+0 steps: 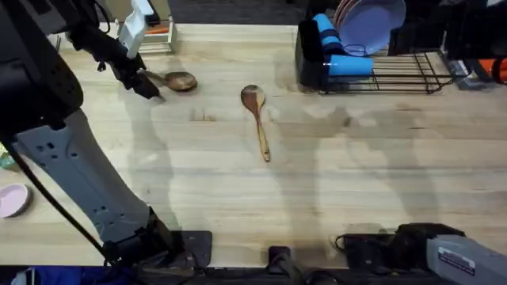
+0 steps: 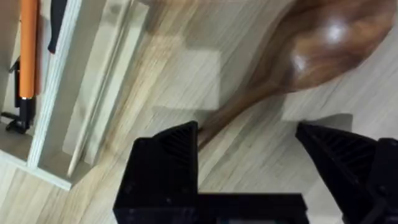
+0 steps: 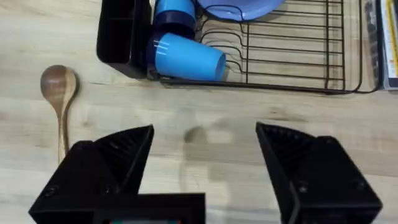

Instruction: Pick up the spoon on the table one by one and put them onto the rack

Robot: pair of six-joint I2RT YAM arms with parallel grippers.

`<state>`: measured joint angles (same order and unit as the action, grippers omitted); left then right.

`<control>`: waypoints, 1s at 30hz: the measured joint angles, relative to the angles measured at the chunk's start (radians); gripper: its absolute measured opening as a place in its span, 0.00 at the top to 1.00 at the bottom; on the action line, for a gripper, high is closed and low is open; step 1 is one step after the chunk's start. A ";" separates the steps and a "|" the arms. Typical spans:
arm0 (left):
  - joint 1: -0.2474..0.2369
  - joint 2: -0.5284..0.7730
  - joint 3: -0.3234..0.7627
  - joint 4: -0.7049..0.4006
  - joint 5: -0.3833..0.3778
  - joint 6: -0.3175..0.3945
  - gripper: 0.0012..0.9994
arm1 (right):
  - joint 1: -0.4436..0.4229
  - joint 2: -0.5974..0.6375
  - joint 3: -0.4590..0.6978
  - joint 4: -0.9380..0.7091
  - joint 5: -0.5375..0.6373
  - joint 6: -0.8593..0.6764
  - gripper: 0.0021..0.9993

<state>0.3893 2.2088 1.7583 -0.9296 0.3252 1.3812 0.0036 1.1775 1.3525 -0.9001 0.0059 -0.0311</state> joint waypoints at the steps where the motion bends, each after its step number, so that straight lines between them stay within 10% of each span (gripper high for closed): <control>1: 0.000 0.013 0.017 -0.027 0.003 0.000 0.01 | 0.000 0.000 0.000 -0.001 0.000 0.000 0.01; 24: -0.002 0.035 0.037 -0.099 0.044 0.000 0.02 | 0.000 0.000 0.000 -0.004 0.000 0.000 0.01; 30: -0.013 0.035 0.033 -0.114 0.069 0.008 0.65 | 0.000 0.000 0.000 -0.005 0.000 0.000 0.01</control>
<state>0.3763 2.2440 1.7912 -1.0439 0.3944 1.3891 0.0036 1.1774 1.3525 -0.9051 0.0059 -0.0311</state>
